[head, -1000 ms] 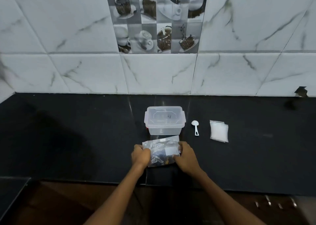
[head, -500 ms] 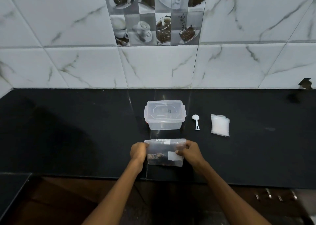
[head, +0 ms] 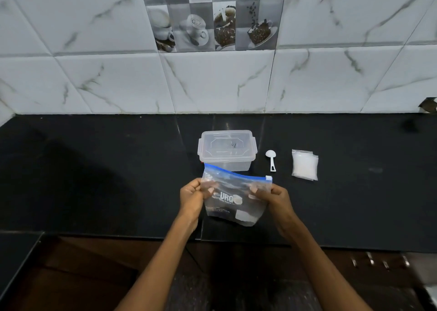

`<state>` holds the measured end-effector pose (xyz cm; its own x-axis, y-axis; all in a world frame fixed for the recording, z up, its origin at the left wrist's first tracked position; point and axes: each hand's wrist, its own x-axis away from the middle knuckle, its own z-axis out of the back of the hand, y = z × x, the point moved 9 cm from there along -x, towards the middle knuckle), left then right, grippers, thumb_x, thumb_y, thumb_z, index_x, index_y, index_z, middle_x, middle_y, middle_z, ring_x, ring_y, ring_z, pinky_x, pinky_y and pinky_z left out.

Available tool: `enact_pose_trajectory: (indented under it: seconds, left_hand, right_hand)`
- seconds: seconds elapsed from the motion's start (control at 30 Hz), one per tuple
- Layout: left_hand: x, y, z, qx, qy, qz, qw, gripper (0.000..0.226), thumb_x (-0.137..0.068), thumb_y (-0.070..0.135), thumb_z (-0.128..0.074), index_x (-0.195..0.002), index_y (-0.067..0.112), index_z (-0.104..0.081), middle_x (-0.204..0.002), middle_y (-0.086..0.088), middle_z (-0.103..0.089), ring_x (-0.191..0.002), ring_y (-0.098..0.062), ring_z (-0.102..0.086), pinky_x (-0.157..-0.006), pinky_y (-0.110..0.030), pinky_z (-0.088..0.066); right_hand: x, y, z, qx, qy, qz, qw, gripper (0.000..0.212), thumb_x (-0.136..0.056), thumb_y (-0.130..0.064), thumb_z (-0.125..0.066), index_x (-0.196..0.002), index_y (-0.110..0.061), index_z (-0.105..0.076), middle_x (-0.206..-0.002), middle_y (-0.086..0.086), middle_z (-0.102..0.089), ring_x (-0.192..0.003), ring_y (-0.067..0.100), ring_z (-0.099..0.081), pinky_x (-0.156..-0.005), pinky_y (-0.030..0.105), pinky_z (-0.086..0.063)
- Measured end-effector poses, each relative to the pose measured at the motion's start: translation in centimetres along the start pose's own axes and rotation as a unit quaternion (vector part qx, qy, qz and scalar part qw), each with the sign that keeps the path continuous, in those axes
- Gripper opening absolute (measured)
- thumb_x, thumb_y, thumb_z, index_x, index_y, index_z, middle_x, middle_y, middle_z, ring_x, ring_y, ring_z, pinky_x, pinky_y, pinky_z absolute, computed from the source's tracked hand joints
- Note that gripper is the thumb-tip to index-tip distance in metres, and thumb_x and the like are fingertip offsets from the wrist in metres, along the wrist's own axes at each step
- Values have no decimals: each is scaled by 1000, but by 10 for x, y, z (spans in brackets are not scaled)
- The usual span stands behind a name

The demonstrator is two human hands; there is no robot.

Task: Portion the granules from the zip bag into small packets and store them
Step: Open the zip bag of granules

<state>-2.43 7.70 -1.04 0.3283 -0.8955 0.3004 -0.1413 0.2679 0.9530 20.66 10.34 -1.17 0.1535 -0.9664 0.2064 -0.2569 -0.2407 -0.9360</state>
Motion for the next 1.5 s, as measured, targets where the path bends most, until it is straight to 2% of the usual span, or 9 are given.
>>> enact_pose_trajectory:
  seconds: [0.17, 0.3, 0.5, 0.8, 0.93, 1.07, 1.2, 1.43, 1.5]
  left_hand:
    - [2, 10, -8, -21, 29, -6, 999, 29, -85, -15, -62, -93, 10, -73, -91, -3, -76, -84, -14, -69, -71, -22, -58]
    - [17, 15, 11, -96, 189, 17, 977, 19, -87, 6, -69, -100, 18, -63, -97, -1, -66, -87, -16, -65, -75, -31, -54]
    - [35, 24, -47, -2, -21, 71, 997, 26, -99, 28, -64, -87, 5, -64, -71, -12, -66, -55, -22, -64, -50, -29, -56]
    - [37, 27, -56, 21, 3, 72, 997, 17, -96, 12, -67, -87, -1, -63, -78, -18, -72, -64, -28, -74, -59, -33, -62]
    - [41, 56, -46, -162, 96, -112, 976, 19, -85, 14, -77, -96, 15, -61, -93, -1, -69, -79, -13, -69, -74, -33, -59]
    - [63, 87, -86, -299, -31, -363, 882, 29, -79, 17, -75, -106, 26, -70, -117, 13, -61, -112, -6, -55, -99, -28, -44]
    - [56, 79, -106, -273, -120, -364, 883, 15, -77, 17, -75, -92, 20, -76, -91, 10, -73, -86, -11, -68, -83, -44, -55]
    - [42, 77, -101, -267, -121, -330, 897, 13, -83, 1, -77, -91, 11, -79, -84, 9, -72, -78, -4, -66, -74, -19, -53]
    - [41, 74, -105, -277, -136, -325, 894, 12, -85, 8, -76, -94, 16, -78, -86, 11, -72, -81, -6, -67, -83, -30, -55]
  right_hand:
    - [9, -19, -1, 61, 19, 32, 997, 10, -92, -8, -70, -99, -6, -77, -95, 13, -78, -88, 25, -75, -71, 29, -60]
    - [17, -35, 1, 100, 57, 114, 987, 14, -90, 0, -73, -94, -12, -79, -86, 4, -79, -80, 15, -75, -68, 23, -59]
    - [21, -40, -20, 154, -25, 148, 977, 15, -84, -15, -73, -94, -5, -78, -87, 6, -78, -80, 15, -71, -71, 25, -56]
    - [23, -43, -26, 184, -80, 122, 972, 31, -83, -4, -82, -112, -12, -74, -97, 2, -78, -90, 19, -75, -76, 27, -60]
    - [21, -44, -14, 197, -26, 119, 973, 33, -78, 6, -82, -102, -14, -71, -93, 2, -80, -88, 15, -77, -75, 25, -59]
    - [22, -51, -11, 199, -2, 134, 971, 28, -83, 8, -78, -98, -12, -66, -81, 2, -79, -79, 16, -77, -73, 27, -60]
    - [19, -53, -5, 195, 22, 143, 970, 25, -84, 11, -74, -91, -11, -66, -77, 3, -78, -76, 17, -75, -73, 29, -58]
    - [24, -48, 13, 95, 48, 91, 990, 21, -81, 11, -77, -95, -5, -73, -81, 15, -76, -72, 22, -74, -64, 31, -61]
    - [25, -51, 18, 92, 71, 96, 989, 21, -80, 10, -78, -94, -4, -71, -76, 12, -76, -66, 20, -71, -60, 27, -58]
